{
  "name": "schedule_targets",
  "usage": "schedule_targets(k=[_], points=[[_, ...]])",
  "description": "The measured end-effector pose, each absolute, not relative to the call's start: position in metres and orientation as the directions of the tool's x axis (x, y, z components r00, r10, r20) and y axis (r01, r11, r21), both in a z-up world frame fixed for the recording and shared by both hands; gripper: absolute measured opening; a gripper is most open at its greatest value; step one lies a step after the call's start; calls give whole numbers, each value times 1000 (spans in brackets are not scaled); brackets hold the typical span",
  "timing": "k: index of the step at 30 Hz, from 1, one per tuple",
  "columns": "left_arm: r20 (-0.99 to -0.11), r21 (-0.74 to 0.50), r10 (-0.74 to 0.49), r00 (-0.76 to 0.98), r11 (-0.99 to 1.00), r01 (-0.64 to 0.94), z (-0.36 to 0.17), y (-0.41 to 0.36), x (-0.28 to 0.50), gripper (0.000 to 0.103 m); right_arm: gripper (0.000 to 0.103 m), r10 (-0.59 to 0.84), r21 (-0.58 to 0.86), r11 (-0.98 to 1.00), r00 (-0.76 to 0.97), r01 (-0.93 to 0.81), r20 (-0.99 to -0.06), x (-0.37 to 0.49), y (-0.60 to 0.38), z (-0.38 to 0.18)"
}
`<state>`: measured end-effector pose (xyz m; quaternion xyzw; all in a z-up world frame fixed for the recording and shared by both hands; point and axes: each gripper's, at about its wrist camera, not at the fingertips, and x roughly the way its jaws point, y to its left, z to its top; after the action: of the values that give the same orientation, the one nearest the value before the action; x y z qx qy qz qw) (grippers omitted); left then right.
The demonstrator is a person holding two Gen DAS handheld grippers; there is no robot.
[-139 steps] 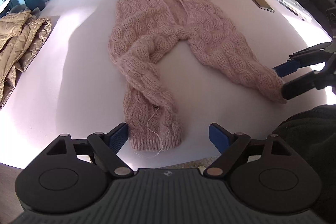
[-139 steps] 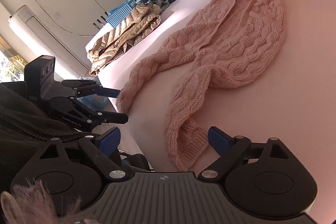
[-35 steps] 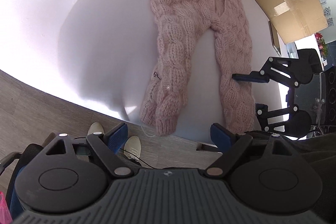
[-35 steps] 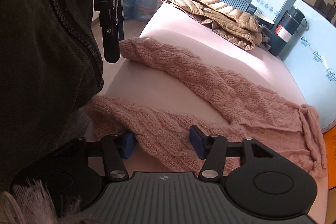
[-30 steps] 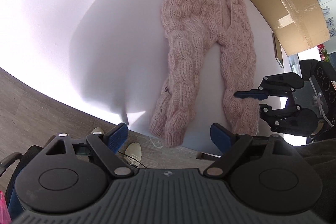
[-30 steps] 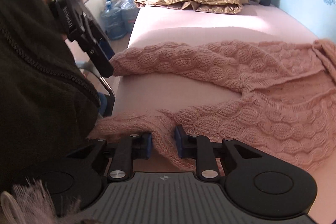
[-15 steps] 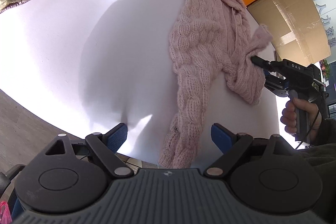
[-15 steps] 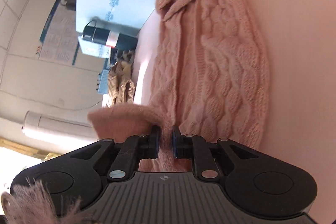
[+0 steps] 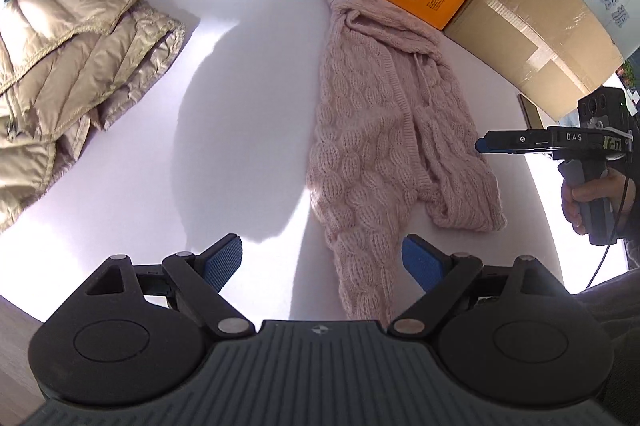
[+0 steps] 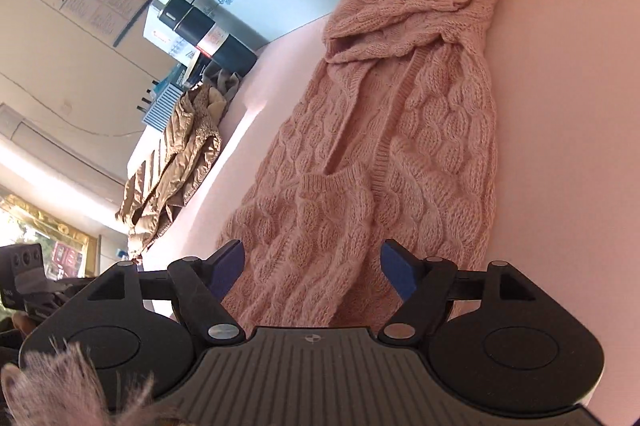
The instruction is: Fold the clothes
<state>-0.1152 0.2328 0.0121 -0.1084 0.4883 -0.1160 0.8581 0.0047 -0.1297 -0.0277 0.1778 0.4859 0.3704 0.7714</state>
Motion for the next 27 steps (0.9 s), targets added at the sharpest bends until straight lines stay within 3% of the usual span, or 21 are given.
schedule_targets(k=[6,9,12,17,21,23,25,27], points=[[-830,-54,-178,529,969,240,8,166,-77,86,73,638,389,700,279,-598,-718,30,-117,24],[-826,1,-156,541,960,279,3,147,-68,86,84,612,307,704,326,-641,-721,37,-119,51],[-829,-1,-156,537,961,278,-3,136,-60,86,89,629,288,685,346,-669,-696,37,-122,64],[-850,-37,-146,506,975,219,-19,136,-50,86,89,686,412,663,286,-625,-669,36,-125,30],[-864,-25,-115,491,982,187,-24,138,-48,86,85,692,427,663,285,-615,-663,32,-118,-6],[-870,-19,-103,482,984,175,-26,139,-48,86,78,700,441,659,283,-609,-656,31,-114,-19],[-876,-21,-96,472,987,161,-29,140,-49,86,64,709,465,654,272,-596,-650,32,-111,-29],[-882,-25,-92,463,989,149,-31,141,-50,86,62,718,482,647,260,-591,-645,34,-109,-36]])
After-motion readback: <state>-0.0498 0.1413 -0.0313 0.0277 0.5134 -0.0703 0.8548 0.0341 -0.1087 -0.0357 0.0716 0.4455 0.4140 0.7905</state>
